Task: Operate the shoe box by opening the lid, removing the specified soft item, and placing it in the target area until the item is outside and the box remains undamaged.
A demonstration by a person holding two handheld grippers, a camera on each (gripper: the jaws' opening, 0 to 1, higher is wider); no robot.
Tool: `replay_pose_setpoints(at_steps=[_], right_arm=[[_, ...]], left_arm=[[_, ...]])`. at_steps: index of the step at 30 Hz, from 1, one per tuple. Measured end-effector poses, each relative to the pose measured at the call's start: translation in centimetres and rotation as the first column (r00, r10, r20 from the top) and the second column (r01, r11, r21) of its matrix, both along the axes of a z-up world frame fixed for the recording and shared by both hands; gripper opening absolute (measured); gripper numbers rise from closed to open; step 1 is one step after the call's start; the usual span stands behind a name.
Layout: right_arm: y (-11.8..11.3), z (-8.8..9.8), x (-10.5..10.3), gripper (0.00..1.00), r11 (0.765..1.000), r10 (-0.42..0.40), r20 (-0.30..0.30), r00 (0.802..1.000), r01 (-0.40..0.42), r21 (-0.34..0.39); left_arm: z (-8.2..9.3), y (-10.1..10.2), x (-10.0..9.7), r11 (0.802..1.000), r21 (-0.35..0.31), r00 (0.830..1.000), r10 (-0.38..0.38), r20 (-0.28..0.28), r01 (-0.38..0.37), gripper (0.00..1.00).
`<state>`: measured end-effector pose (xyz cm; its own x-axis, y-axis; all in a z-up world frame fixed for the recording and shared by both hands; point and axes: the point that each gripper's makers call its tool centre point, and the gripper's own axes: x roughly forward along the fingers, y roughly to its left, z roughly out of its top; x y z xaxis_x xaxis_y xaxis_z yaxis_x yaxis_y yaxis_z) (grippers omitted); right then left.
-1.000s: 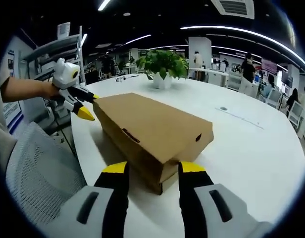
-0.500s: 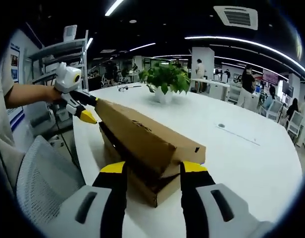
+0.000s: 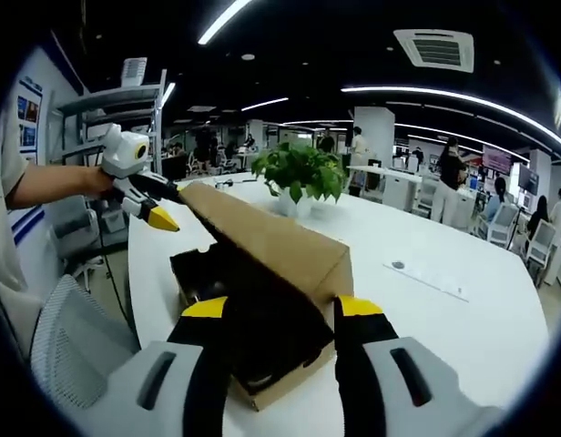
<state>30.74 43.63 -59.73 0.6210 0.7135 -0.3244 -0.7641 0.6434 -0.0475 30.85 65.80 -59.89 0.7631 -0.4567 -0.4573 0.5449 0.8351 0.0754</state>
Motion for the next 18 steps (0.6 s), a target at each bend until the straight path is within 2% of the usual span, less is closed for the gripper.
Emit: replay_pose_setpoints(at_steps=[8, 18], right_arm=[[0.0, 1.1, 2.2, 0.41, 1.000, 0.006, 0.023, 1.000, -0.006, -0.003], [0.1, 1.9, 5.1, 0.41, 1.000, -0.012, 0.045, 0.999, 0.012, 0.002]], left_arm=[[1.4, 0.4, 2.7, 1.000, -0.009, 0.999, 0.028, 0.036, -0.027, 0.51], [2.2, 1.9, 6.9, 0.994, -0.027, 0.992, 0.111, 0.059, -0.109, 0.35]])
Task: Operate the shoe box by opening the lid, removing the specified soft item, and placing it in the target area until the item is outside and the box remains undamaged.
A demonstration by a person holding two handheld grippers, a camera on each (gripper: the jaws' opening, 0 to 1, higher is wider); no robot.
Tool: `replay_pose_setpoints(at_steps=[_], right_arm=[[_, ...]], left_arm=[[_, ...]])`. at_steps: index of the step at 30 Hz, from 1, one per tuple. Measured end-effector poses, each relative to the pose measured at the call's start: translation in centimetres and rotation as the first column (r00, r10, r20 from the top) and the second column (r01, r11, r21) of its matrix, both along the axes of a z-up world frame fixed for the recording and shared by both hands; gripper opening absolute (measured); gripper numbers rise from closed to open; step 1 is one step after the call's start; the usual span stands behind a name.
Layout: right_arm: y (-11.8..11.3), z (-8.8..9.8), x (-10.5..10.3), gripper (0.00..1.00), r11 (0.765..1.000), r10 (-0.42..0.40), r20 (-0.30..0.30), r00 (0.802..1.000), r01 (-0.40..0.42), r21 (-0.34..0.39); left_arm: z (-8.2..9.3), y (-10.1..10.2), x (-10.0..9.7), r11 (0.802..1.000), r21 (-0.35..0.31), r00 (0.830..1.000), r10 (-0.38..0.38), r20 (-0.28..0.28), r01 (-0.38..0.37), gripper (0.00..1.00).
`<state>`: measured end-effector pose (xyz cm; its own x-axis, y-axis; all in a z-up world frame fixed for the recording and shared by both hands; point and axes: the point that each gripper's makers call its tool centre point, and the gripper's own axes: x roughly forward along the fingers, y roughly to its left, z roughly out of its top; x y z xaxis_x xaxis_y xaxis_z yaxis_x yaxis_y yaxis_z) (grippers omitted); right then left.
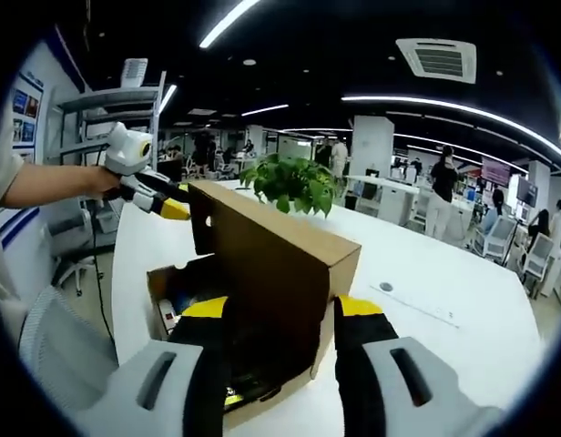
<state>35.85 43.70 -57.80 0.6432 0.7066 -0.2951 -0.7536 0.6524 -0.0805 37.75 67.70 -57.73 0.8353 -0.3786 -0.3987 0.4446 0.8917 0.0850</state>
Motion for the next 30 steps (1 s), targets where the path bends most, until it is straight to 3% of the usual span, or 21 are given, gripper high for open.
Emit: replay_pose_setpoints(at_steps=[12, 18, 25, 30], right_arm=[[-0.2, 0.2, 3.0, 0.39, 1.000, -0.030, -0.003, 1.000, 0.030, 0.009], [-0.2, 0.0, 4.1, 0.39, 0.999, -0.034, -0.004, 0.999, 0.034, -0.005], [-0.4, -0.3, 5.4, 0.35, 0.998, -0.055, 0.001, 0.999, 0.055, -0.013], [-0.7, -0.5, 6.3, 0.32, 0.997, -0.083, -0.005, 0.997, 0.083, -0.001]], left_arm=[[0.0, 1.1, 3.3, 0.995, -0.061, 0.997, 0.074, -0.009, -0.074, 0.26], [-0.2, 1.9, 4.9, 0.989, -0.068, 0.992, 0.128, -0.018, -0.129, 0.15], [-0.5, 2.7, 6.1, 0.980, -0.070, 0.982, 0.184, -0.034, -0.186, 0.03], [-0.9, 2.7, 6.5, 0.974, -0.113, 0.980, 0.189, -0.057, -0.195, 0.02]])
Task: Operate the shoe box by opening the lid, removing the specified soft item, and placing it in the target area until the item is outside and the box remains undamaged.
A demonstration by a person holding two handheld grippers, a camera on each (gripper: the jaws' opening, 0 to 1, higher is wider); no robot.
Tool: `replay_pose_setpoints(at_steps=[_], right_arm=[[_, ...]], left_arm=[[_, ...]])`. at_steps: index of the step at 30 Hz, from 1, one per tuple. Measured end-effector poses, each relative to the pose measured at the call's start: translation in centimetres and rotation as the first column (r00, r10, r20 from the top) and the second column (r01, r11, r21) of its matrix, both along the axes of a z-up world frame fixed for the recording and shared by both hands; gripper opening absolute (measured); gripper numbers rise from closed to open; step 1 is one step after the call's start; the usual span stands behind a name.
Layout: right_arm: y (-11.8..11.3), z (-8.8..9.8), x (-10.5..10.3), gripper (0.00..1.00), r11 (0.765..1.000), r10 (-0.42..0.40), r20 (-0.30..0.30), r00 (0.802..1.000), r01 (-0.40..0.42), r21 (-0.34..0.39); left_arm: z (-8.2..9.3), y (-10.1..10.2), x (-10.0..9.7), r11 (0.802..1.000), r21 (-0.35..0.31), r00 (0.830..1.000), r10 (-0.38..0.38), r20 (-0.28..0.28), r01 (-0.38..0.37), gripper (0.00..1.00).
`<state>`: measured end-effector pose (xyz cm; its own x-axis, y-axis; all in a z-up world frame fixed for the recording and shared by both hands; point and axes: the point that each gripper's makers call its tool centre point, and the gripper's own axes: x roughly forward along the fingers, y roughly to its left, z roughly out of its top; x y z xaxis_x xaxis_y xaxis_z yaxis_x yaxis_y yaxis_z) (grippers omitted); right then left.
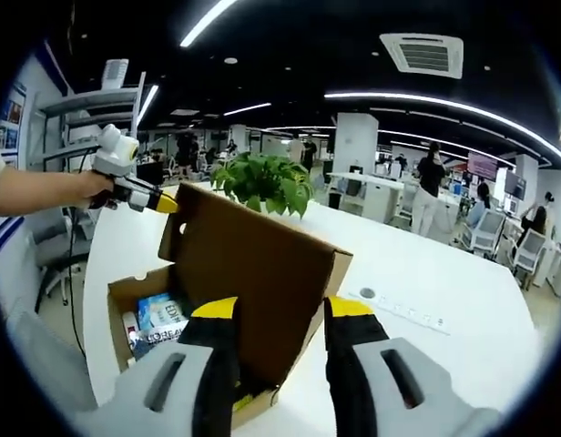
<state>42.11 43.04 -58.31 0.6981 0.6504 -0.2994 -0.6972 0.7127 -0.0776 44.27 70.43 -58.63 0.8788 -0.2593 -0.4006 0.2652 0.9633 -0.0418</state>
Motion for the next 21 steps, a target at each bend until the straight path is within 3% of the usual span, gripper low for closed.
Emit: replay_pose_setpoints(at_steps=[5, 13, 21], right_arm=[[-0.6, -1.7, 0.3, 0.24, 0.997, -0.028, -0.010, 1.000, 0.028, -0.069], [-1.8, -4.4, -0.1, 0.14, 0.995, -0.079, -0.082, 0.994, 0.073, -0.074], [-1.6, -6.4, -0.3, 0.13, 0.992, -0.090, -0.120, 0.989, 0.078, -0.100]], left_arm=[[-0.3, -0.1, 0.8, 1.000, -0.007, 1.000, 0.010, -0.002, -0.010, 0.02], [-0.8, -0.1, 1.8, 1.000, -0.006, 1.000, 0.009, -0.008, -0.009, 0.02], [-1.3, -0.1, 2.8, 1.000, -0.007, 1.000, 0.005, -0.023, -0.006, 0.02]])
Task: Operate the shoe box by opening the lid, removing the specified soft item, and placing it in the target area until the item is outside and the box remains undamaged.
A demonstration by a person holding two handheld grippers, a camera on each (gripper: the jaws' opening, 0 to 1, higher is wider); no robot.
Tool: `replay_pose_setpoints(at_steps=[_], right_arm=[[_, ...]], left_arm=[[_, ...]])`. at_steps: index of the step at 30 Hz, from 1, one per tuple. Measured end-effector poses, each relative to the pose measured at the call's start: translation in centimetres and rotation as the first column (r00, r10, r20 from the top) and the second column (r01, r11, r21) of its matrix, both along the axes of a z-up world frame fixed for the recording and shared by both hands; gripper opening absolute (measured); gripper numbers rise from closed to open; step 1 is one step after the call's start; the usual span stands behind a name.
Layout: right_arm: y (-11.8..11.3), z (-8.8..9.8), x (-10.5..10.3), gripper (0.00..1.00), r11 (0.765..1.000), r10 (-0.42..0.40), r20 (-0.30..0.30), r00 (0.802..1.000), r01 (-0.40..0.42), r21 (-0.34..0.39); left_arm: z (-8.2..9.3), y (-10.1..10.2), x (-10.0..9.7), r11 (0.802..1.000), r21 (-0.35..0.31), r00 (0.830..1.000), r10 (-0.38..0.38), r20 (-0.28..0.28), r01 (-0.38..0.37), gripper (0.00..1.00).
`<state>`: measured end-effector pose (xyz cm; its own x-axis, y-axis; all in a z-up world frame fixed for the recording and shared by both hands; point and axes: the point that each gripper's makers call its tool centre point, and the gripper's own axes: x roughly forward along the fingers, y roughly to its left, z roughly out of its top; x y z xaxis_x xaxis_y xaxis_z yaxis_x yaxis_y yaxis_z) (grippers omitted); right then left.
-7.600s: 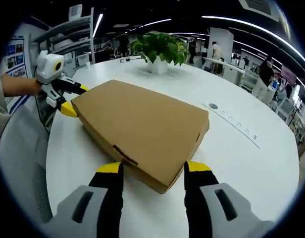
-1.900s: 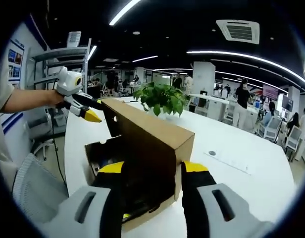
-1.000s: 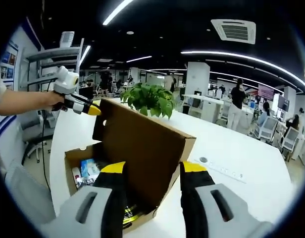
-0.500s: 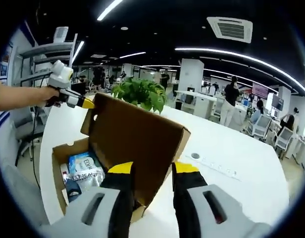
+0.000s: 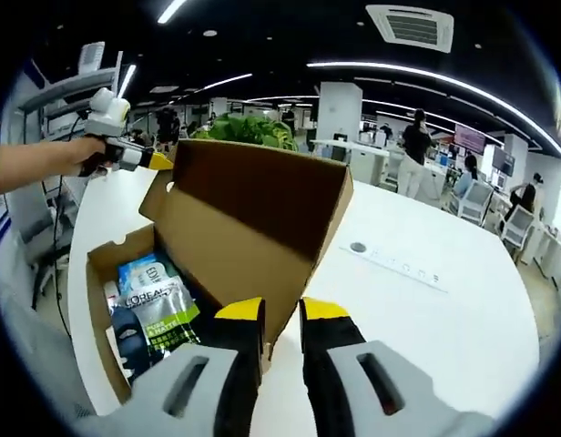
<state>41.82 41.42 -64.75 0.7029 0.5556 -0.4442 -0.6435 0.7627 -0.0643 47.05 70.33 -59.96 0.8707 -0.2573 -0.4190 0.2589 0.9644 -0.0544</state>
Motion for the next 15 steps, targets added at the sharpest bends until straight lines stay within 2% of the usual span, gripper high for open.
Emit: replay_pose_setpoints(at_steps=[6, 10, 15], right_arm=[[-0.6, -0.5, 0.5, 0.05, 0.999, -0.021, 0.012, 1.000, 0.021, -0.034], [-0.6, -0.6, 0.7, 0.04, 0.999, -0.023, 0.008, 1.000, 0.023, -0.028], [-0.7, -0.7, 1.1, 0.04, 0.999, -0.022, 0.010, 1.000, 0.022, -0.029]], left_arm=[[-0.4, 0.0, 0.2, 1.000, 0.001, 1.000, -0.006, -0.010, 0.006, 0.03], [-1.9, 0.1, -0.4, 1.000, 0.005, 0.998, -0.005, -0.068, 0.005, 0.03], [-3.3, 0.0, -1.7, 1.000, 0.001, 0.995, -0.001, -0.104, 0.001, 0.05]])
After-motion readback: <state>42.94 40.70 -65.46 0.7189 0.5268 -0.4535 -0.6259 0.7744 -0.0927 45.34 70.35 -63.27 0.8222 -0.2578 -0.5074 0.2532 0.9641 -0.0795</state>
